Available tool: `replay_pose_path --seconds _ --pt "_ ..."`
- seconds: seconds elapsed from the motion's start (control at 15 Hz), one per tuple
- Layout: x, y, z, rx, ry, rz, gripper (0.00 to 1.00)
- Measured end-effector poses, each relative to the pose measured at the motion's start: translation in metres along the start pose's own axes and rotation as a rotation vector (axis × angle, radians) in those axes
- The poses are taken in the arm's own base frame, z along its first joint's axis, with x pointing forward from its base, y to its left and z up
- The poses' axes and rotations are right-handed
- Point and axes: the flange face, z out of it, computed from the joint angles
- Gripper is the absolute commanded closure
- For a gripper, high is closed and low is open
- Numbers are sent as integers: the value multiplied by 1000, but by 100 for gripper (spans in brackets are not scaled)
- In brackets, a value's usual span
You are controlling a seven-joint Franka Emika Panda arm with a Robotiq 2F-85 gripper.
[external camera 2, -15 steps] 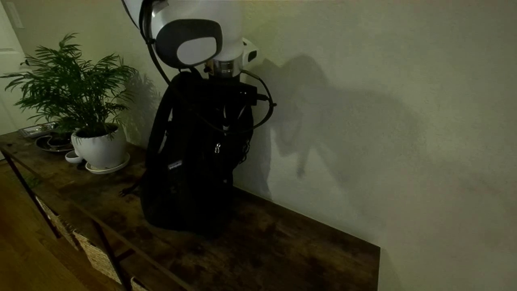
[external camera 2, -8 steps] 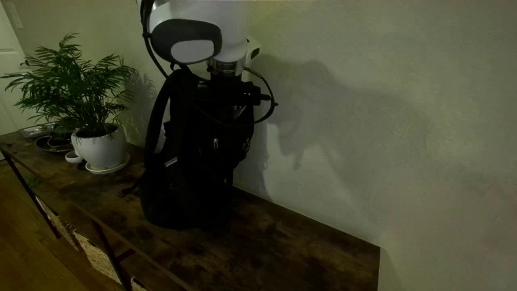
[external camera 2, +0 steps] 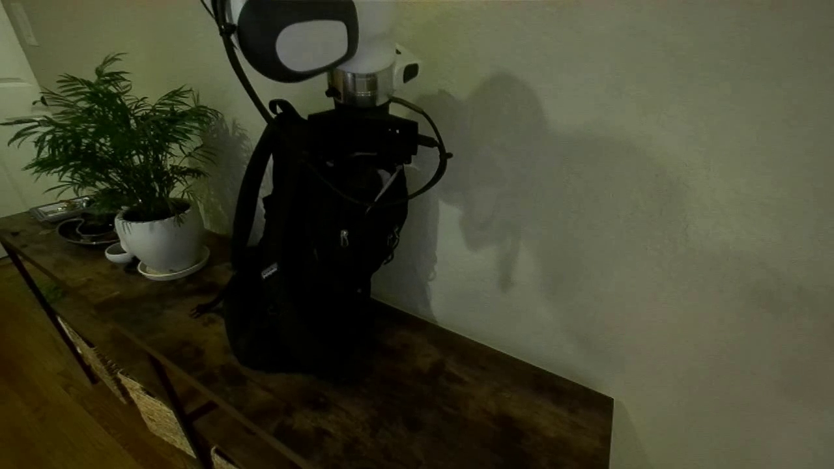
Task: Pick up the wallet and put it in the bag
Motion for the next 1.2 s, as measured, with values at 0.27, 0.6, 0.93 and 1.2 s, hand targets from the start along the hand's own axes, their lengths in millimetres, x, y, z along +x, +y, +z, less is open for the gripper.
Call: replay_pose_path --seconds 0.27,0.6,0.93,1.2 --pt "3 -19 -23 -12 -177 39 0" --pt "9 -42 -48 -14 -317 89 0" --pt "10 -47 -64 -60 -376 151 0" --pt "-9 -28 -66 -133 -421 238 0"
